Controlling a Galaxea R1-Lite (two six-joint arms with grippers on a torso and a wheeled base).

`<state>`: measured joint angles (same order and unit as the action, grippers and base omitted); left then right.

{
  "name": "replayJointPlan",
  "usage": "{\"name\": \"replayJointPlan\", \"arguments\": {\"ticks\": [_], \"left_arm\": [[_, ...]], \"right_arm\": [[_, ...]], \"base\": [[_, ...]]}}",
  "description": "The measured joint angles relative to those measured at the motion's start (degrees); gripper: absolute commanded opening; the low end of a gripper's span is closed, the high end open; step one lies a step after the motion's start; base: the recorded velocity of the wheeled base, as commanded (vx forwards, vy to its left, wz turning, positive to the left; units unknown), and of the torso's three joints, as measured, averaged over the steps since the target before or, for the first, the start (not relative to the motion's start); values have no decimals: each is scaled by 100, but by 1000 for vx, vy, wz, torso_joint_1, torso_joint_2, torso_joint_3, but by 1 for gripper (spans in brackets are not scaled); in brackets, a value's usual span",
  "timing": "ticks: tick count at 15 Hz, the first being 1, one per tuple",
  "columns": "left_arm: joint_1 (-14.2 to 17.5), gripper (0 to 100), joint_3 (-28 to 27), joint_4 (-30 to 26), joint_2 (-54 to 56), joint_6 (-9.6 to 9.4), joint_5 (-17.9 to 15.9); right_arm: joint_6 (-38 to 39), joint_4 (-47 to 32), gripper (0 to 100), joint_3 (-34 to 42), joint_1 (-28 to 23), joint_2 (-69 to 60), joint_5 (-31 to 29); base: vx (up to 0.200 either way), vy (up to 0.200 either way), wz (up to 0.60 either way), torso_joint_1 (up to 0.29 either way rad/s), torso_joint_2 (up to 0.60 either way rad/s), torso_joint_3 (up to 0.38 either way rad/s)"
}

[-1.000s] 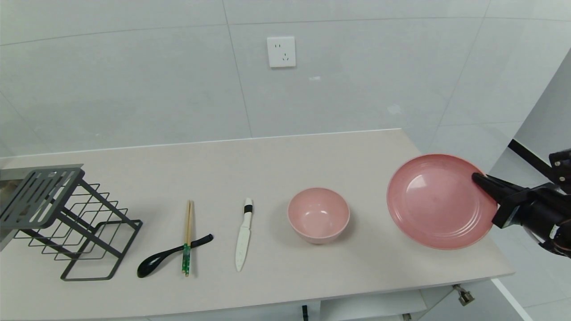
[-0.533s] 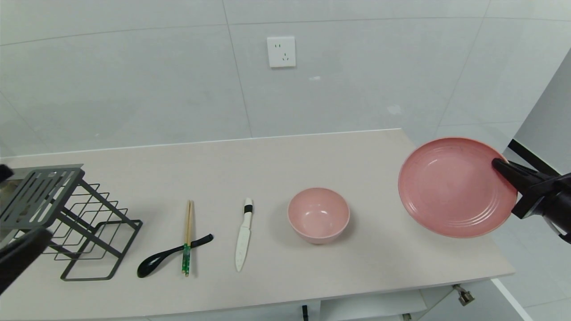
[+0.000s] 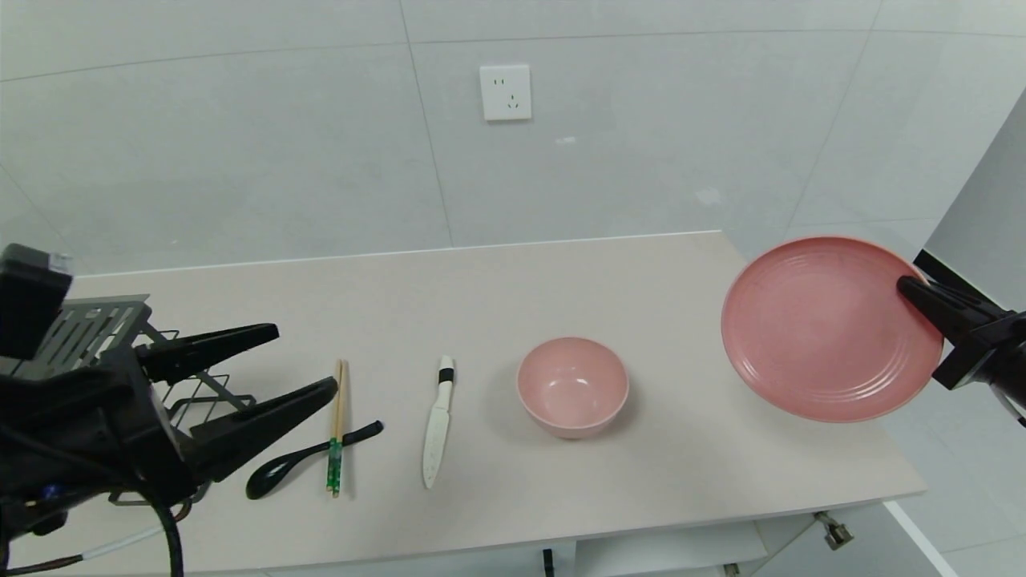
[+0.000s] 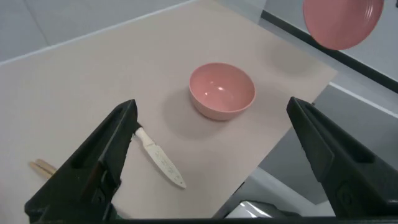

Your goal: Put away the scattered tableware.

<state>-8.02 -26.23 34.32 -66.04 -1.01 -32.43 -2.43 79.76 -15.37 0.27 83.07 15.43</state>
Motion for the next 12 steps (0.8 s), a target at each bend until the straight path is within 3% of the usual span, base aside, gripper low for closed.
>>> {"name": "replayJointPlan", "arguments": {"ticks": [5,12], "left_arm": [[-435,100,-488,20,-1012,-11,30],[-708,100,-1342,9,-2380,23,71]], "right_arm": [[-11,0,0,9,22,-16,2],[-88,2,0,61,33,-57,9]], "base": [[0,0,0,0,0,0],[0,0,0,0,0,0]]}}
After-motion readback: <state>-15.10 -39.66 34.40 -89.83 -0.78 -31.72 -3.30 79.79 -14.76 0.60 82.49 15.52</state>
